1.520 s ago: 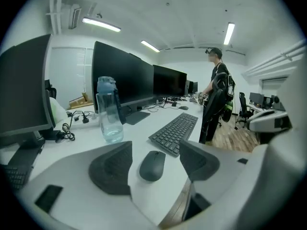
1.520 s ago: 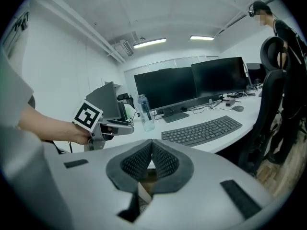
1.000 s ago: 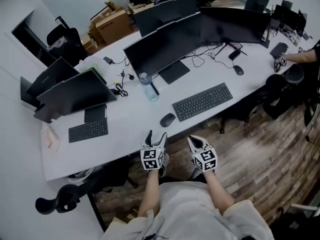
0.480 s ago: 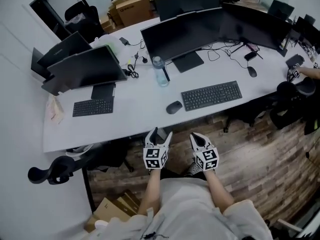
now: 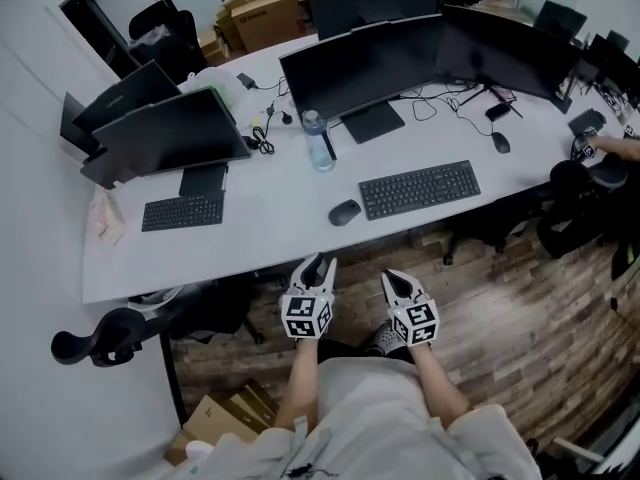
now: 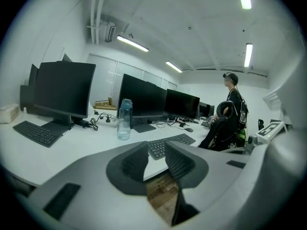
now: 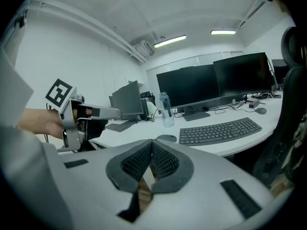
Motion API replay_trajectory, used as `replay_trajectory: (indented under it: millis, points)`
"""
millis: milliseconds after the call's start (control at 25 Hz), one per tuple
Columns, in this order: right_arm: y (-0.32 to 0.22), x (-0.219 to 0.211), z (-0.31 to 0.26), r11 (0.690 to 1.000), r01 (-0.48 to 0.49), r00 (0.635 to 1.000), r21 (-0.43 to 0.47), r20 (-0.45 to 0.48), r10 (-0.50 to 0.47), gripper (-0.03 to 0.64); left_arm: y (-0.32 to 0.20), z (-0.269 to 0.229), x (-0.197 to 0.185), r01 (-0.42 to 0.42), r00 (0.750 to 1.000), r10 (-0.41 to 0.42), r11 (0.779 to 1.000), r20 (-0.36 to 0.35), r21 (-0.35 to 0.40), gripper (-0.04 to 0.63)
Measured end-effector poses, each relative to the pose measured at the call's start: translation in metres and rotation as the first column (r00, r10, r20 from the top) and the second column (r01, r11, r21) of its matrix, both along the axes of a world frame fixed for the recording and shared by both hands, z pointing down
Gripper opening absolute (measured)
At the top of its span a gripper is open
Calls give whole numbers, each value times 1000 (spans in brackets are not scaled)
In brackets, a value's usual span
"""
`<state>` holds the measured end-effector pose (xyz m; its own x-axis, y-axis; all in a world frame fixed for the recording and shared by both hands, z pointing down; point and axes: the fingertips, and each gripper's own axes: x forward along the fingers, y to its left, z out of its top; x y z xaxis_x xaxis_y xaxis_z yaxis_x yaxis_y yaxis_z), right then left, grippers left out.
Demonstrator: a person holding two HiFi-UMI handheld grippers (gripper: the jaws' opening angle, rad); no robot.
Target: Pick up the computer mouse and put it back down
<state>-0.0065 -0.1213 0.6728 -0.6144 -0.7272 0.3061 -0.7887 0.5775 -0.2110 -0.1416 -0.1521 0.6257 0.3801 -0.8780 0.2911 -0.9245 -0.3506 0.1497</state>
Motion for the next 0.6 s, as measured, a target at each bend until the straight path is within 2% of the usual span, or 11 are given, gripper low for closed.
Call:
replay_trajectory:
  millis: [80,160,320,440,600]
  points:
    - [1,5,1,1000,3,1000,-5,-16,-3,8,0,1,-2,20,1000,-20,1000,-6,-2,67]
    - [1,9,6,1000,6,999,-26,-45,-8,8,0,1,-2,23,1000,-23,1000,-10,-10,26]
    - [0,7,14,998,12,998,-56,-54,-15,9,7,3,-2,-25,999,24,999,-24,-32,23]
    - [-1,0,12,998,36,998,-56,-53,-39,9,13,11,-9,-28,999,26,998,-41,-51,23]
    - [-2,-4,8,998,45,998,-50,-45,-47,9,22,18,-12,-35,999,34,997,-21,-71,23]
